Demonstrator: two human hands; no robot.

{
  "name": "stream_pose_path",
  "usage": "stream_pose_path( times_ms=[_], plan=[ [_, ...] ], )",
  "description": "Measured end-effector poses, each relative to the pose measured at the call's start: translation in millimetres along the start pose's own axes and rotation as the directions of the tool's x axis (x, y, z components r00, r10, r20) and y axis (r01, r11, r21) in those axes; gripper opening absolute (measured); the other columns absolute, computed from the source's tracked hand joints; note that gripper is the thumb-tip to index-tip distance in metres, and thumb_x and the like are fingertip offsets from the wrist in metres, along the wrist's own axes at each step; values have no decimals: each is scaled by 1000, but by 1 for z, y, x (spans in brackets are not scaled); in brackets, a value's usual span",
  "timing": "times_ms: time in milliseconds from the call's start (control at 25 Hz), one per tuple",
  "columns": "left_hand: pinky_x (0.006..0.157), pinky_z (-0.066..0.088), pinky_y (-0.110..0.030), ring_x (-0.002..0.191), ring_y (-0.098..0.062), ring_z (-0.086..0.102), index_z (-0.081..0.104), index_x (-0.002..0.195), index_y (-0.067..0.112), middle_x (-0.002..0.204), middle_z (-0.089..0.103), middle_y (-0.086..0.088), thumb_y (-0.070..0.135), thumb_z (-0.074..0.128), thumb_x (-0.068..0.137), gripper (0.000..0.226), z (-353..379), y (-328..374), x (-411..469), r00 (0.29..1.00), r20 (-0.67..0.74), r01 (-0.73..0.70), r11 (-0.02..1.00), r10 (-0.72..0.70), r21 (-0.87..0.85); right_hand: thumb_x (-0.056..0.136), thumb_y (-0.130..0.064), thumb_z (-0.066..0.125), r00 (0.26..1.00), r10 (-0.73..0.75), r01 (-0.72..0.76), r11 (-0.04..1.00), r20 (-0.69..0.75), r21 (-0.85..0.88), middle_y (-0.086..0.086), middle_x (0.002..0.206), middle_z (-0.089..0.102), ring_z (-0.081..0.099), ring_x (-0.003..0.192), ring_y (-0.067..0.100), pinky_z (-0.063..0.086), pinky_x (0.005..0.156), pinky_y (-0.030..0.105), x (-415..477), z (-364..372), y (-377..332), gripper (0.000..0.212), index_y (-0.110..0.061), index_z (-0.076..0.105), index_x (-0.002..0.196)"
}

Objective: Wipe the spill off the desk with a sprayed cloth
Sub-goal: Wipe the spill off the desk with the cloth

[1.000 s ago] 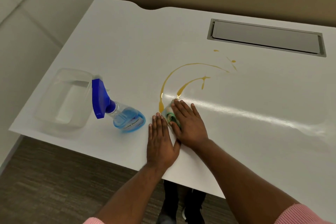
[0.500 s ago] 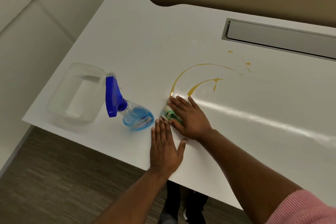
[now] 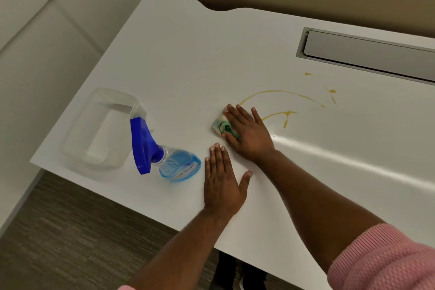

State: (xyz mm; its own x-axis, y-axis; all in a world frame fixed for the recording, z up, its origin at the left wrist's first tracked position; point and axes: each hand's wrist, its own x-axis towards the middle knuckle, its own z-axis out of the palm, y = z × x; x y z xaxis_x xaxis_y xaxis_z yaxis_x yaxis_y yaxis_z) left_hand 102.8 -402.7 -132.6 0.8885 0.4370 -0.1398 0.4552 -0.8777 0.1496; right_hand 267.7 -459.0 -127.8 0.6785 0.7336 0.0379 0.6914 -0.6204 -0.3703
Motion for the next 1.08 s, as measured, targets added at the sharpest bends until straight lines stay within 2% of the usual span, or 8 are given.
stream_pose_path(
  times_ms=[120,320,680,920,1080],
  plan=[
    [127,12,-44,157,-29,3,9,161,4,169,5,-16,75,19,95,97,1,3,15,1000,9,-6,1000,6,14,104,-51,39,997,65,-65,998,-36,-11,-1,169,25,17,157,18,4,128,46,17,-4,18,66,-21,26,161],
    [128,4,-44,157,-27,-10,-2,161,5,170,-7,-14,74,20,97,97,0,3,34,997,43,-64,998,64,-7,103,-51,37,973,214,-214,977,-84,5,-1,170,21,13,158,18,2,128,46,29,-14,49,67,-21,23,162],
    [129,6,-45,157,-26,-11,-2,160,2,170,-8,-15,70,20,97,96,-3,4,36,994,46,-94,995,96,-40,100,-49,35,859,475,-474,879,-190,53,-1,170,20,14,157,19,2,128,48,-7,-40,107,70,-19,23,162],
    [128,10,-46,158,-28,-4,2,160,1,170,-2,-17,70,23,97,96,-2,6,36,996,14,-91,996,91,-9,101,-47,38,822,535,-523,845,-196,110,1,170,21,17,157,21,5,128,44,-31,-36,88,69,-18,24,162],
    [129,7,-45,158,-29,-3,3,160,0,170,0,-18,70,24,97,97,-4,7,35,996,18,-84,996,84,11,102,-45,42,869,466,-456,885,-164,99,2,169,23,19,156,21,8,128,45,-41,-19,45,67,-17,25,162]
  ],
)
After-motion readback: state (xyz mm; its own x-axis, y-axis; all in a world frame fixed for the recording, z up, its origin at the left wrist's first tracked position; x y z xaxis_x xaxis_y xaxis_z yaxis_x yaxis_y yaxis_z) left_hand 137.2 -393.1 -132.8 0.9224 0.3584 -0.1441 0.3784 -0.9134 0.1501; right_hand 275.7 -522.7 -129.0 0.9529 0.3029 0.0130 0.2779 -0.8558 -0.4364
